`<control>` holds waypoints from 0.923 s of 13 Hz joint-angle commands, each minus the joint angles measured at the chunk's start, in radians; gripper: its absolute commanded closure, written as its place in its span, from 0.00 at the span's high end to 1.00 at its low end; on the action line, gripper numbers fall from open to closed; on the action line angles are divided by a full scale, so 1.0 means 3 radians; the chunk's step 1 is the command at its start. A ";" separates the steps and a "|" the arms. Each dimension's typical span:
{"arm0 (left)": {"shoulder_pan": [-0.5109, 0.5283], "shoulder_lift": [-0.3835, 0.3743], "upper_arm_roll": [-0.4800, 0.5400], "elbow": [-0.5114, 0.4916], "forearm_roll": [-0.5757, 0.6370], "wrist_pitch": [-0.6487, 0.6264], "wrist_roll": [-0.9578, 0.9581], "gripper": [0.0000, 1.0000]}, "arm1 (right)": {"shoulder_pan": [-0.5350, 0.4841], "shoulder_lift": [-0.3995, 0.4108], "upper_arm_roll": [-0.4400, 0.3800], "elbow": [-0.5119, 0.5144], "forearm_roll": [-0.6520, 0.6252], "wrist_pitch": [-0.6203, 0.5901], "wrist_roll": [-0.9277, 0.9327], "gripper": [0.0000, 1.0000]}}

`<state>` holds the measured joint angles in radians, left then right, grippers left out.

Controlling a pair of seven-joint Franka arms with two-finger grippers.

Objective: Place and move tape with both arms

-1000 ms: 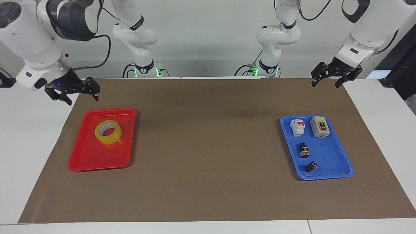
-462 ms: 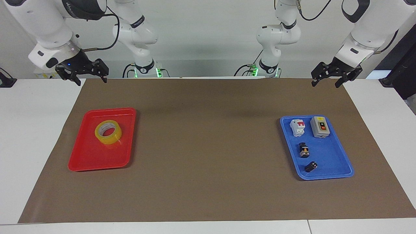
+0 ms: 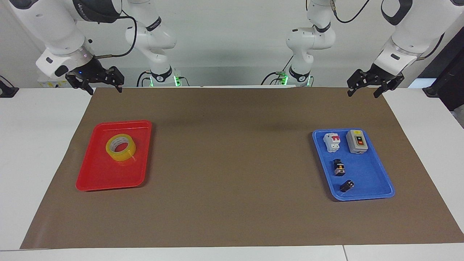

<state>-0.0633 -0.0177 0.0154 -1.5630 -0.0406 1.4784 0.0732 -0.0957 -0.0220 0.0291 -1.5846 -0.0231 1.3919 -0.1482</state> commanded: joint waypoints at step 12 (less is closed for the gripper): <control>0.0022 -0.0069 -0.0015 -0.0041 0.0038 -0.0025 0.0007 1.00 | 0.0171 0.0078 -0.0061 0.0189 -0.0143 0.0013 -0.0017 1.00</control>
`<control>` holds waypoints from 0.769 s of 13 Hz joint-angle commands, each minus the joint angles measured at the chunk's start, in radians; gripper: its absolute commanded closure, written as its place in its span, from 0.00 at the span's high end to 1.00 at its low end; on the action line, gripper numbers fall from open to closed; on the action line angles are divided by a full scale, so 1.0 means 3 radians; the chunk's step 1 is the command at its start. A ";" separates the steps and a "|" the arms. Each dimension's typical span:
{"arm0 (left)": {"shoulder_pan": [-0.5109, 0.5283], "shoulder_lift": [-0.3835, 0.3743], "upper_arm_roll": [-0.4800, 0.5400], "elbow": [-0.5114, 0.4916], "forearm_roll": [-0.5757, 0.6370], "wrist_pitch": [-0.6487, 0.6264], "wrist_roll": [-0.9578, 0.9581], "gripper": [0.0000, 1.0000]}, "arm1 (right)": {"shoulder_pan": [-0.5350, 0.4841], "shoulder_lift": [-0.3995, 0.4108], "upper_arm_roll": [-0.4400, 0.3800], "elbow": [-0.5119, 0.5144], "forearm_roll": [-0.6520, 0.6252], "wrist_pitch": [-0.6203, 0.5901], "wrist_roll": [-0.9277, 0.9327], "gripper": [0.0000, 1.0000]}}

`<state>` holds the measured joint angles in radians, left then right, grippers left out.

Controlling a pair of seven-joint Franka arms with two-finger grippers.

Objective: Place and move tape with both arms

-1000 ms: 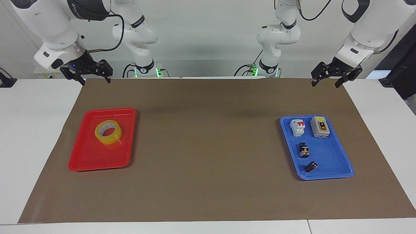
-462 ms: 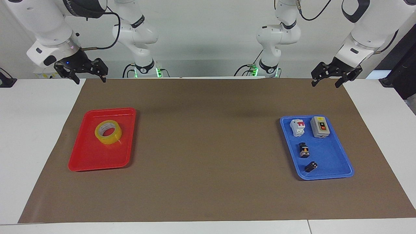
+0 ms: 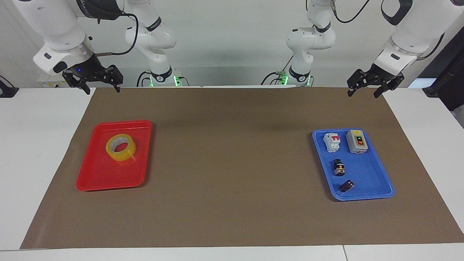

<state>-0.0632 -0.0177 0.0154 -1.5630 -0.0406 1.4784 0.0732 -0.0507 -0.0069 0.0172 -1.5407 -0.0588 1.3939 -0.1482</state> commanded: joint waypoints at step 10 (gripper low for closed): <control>0.0021 -0.0069 -0.0015 -0.0041 0.0038 -0.0024 0.0007 1.00 | 0.0011 0.0013 -0.0032 0.0007 0.0027 0.0012 0.0039 1.00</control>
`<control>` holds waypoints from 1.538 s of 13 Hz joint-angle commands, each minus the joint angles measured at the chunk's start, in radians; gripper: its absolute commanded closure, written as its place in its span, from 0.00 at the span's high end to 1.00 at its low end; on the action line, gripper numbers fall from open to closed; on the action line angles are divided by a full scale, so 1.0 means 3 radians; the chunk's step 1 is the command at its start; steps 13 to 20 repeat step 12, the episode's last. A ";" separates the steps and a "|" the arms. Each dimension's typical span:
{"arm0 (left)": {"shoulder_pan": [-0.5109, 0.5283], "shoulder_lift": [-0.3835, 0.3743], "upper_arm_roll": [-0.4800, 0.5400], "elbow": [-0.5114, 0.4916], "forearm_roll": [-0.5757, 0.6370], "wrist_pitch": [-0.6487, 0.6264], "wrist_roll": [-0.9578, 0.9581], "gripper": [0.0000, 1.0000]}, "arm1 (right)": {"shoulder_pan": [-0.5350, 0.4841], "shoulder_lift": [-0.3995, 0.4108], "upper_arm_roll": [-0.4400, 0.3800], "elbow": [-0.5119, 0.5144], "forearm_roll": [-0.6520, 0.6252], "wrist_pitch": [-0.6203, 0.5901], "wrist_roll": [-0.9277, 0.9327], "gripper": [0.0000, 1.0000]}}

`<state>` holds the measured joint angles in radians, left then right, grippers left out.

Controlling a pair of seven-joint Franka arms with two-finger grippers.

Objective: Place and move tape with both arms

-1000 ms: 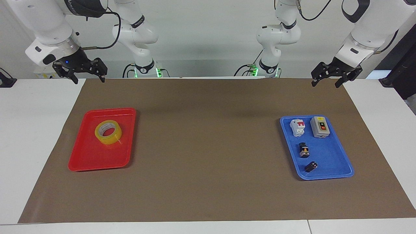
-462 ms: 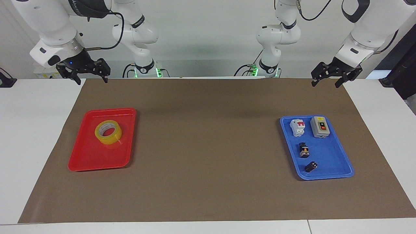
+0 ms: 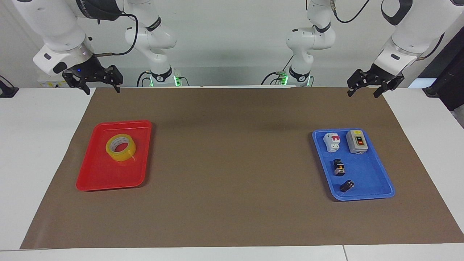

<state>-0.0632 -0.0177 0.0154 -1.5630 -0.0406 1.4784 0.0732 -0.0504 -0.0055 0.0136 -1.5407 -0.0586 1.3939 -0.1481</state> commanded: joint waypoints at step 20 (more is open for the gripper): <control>0.0021 -0.0064 -0.0015 -0.0041 0.0038 -0.0025 0.0007 1.00 | -0.0021 0.0029 -0.0020 -0.0008 0.0032 0.0283 0.0038 1.00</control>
